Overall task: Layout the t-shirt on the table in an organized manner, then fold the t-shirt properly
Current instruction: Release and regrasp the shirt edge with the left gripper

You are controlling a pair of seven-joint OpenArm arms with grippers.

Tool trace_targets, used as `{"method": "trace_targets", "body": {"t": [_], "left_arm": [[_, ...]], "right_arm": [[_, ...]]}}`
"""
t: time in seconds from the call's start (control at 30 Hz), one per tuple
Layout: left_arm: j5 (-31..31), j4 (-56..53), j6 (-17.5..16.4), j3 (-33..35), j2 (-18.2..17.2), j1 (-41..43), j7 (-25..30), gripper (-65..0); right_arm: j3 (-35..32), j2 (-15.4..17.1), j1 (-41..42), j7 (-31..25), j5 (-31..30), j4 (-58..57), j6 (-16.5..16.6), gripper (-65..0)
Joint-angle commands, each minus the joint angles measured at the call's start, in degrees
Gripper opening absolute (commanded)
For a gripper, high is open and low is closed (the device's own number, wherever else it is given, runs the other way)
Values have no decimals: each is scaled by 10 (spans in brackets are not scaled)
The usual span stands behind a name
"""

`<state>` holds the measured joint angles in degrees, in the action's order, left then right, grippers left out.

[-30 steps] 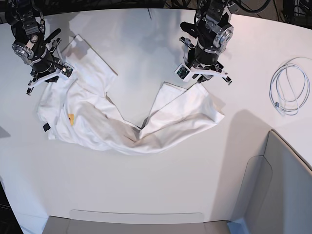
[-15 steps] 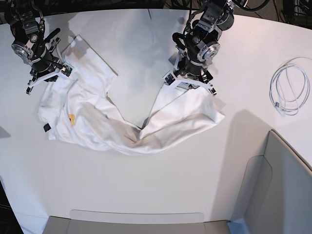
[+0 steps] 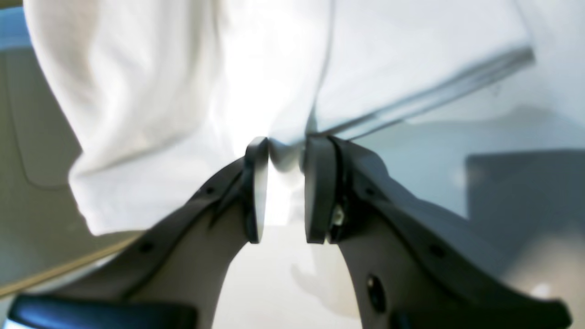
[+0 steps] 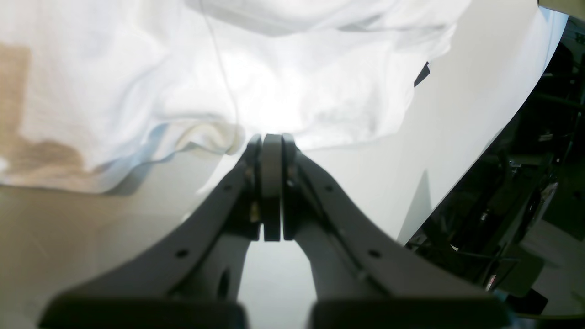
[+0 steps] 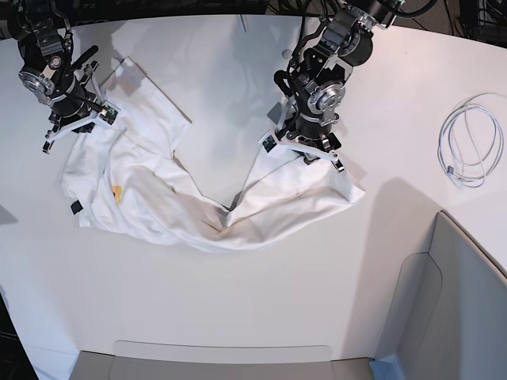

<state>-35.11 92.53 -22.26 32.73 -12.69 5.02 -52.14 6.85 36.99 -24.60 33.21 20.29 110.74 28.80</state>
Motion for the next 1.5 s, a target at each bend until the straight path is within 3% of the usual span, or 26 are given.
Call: {"method": "trace_targets", "body": {"t": [0.0,0.17,0.53,0.77,0.9,1.03,1.13,1.3,1.37,1.47], "left_arm": [[25,-9,-17,-1,-2,4,-7,-511],[25,-31,-17,-2,-2,4,-12,-650],[25,-10,-17,-30,-1,7,-14,-650],[25,-10,-17,-30,-1,7,-14,-650],[25,-10,-17,-30,-2,7,-10,-650],[25,-10,-17,-30,-2,7,-10,-650],[25,-10,-17,-30,-2,7,-10,-650],[25,-10,-17,-30,-2,7,-9,-650],[25,-10,-17,-30,-2,7,-9,-650],[25,-10,-17,-30,-2,5,-10,-650]], "right_arm": [[4,4,3,-4,2,8,-2,-650],[4,0,1,-4,3,7,0,-650],[2,1,-25,-9,0,39,-3,-650],[-6,21,-65,-9,0,65,-3,-634],[13,9,-66,-5,-2,63,-4,-605],[57,-38,-60,-5,-3,63,-4,-575],[63,-43,-47,-4,-3,63,-4,-544],[59,-9,-45,-10,-3,47,-4,-512],[58,17,-39,-39,-3,28,-4,-512],[58,31,-20,-84,-3,-11,-4,-512]]}}
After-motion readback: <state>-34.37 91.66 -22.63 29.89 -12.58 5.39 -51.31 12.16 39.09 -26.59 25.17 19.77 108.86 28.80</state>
